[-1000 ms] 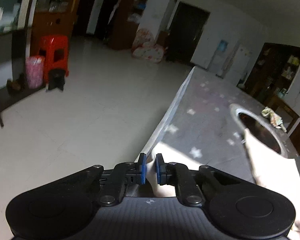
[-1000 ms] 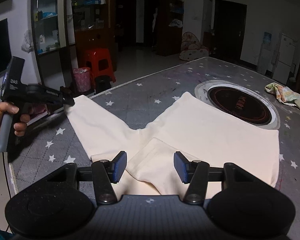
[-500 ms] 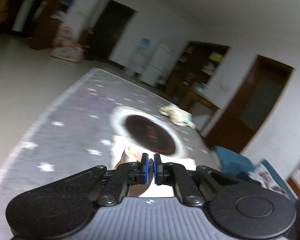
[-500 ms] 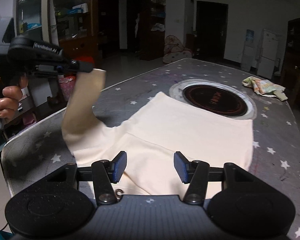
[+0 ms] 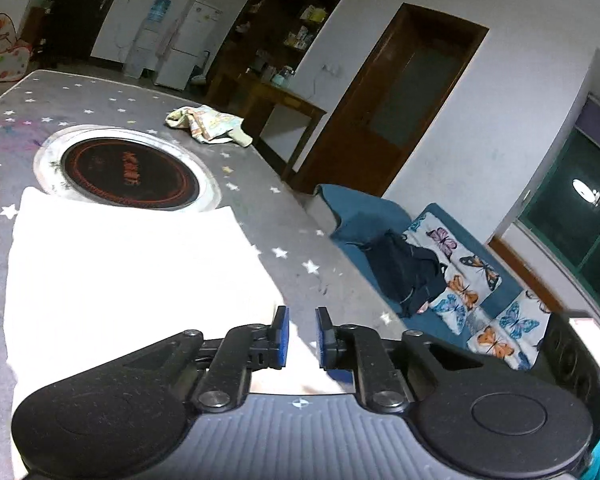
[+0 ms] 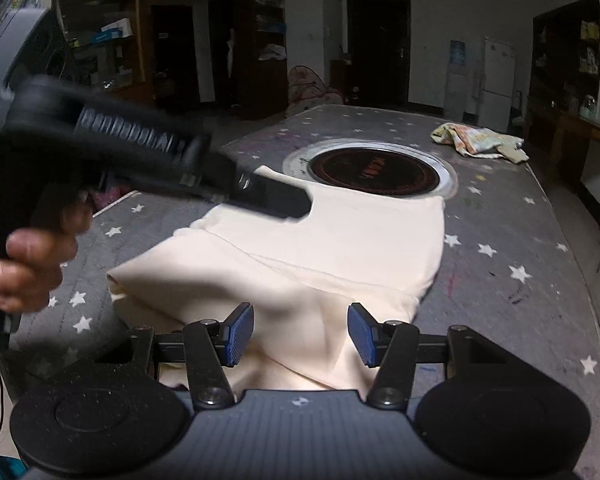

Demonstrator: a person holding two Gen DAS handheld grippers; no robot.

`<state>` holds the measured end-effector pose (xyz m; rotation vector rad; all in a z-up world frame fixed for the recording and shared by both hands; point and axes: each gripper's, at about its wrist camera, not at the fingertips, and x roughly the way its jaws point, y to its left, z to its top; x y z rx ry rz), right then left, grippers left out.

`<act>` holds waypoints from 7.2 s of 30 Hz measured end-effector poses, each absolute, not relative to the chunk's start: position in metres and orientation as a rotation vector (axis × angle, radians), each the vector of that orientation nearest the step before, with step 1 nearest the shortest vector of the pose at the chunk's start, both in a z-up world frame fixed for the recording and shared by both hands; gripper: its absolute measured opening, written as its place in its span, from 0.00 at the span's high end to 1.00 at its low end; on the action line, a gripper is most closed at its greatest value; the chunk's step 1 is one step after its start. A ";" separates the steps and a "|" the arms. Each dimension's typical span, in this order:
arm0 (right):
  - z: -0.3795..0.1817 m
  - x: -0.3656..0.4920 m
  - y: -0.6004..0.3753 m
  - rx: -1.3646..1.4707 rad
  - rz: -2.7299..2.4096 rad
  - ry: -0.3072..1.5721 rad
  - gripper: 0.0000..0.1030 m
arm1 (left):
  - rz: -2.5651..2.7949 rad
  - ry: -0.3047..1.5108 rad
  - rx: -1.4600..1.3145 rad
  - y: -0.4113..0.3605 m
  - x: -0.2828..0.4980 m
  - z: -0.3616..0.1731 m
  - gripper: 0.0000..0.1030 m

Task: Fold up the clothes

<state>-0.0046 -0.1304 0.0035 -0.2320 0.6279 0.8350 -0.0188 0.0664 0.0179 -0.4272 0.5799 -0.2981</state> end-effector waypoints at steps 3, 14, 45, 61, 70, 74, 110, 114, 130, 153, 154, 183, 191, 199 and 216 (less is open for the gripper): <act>0.002 0.000 -0.132 -0.219 0.836 0.637 0.49 | -0.227 0.597 -0.389 0.084 -0.030 0.010 0.78; -0.029 0.033 -0.106 -0.203 0.775 0.728 0.52 | -0.049 0.709 -0.283 0.118 -0.042 -0.031 0.78; -0.016 0.005 -0.090 -0.338 0.827 0.635 0.65 | 0.021 0.697 -0.099 0.107 -0.053 -0.021 0.51; -0.020 -0.009 -0.094 -0.349 0.817 0.649 0.43 | 0.095 0.746 -0.016 0.099 -0.068 -0.030 0.32; -0.027 -0.011 -0.101 -0.334 0.791 0.673 0.37 | 0.110 0.754 0.002 0.096 -0.074 -0.035 0.25; -0.022 -0.016 -0.105 -0.324 0.790 0.655 0.33 | 0.123 0.753 0.016 0.094 -0.077 -0.035 0.22; -0.038 -0.058 -0.138 -0.397 0.772 0.670 0.13 | 0.131 0.763 0.109 0.071 -0.112 -0.034 0.05; -0.038 -0.060 -0.141 -0.384 0.768 0.668 0.13 | 0.133 0.770 0.115 0.070 -0.115 -0.035 0.05; -0.023 -0.060 -0.113 -0.308 0.895 0.638 0.26 | 0.133 0.764 0.117 0.069 -0.118 -0.031 0.05; -0.029 -0.054 -0.102 -0.317 0.948 0.680 0.34 | 0.105 0.694 0.137 0.069 -0.099 -0.009 0.07; -0.032 -0.054 -0.101 -0.322 0.950 0.689 0.33 | 0.090 0.692 0.136 0.068 -0.098 -0.009 0.07; -0.017 -0.063 -0.146 -0.390 0.952 0.668 0.34 | -0.323 0.628 0.219 0.030 -0.114 -0.025 0.39; -0.023 -0.058 -0.158 -0.495 0.883 0.646 0.34 | -0.308 0.644 0.273 0.024 -0.108 -0.041 0.65; -0.033 -0.063 -0.153 -0.572 0.893 0.576 0.33 | -0.287 0.638 0.220 0.037 -0.097 -0.029 0.85; -0.038 -0.035 -0.115 -0.573 0.959 0.474 0.66 | -0.346 0.625 0.119 0.059 -0.068 -0.008 0.80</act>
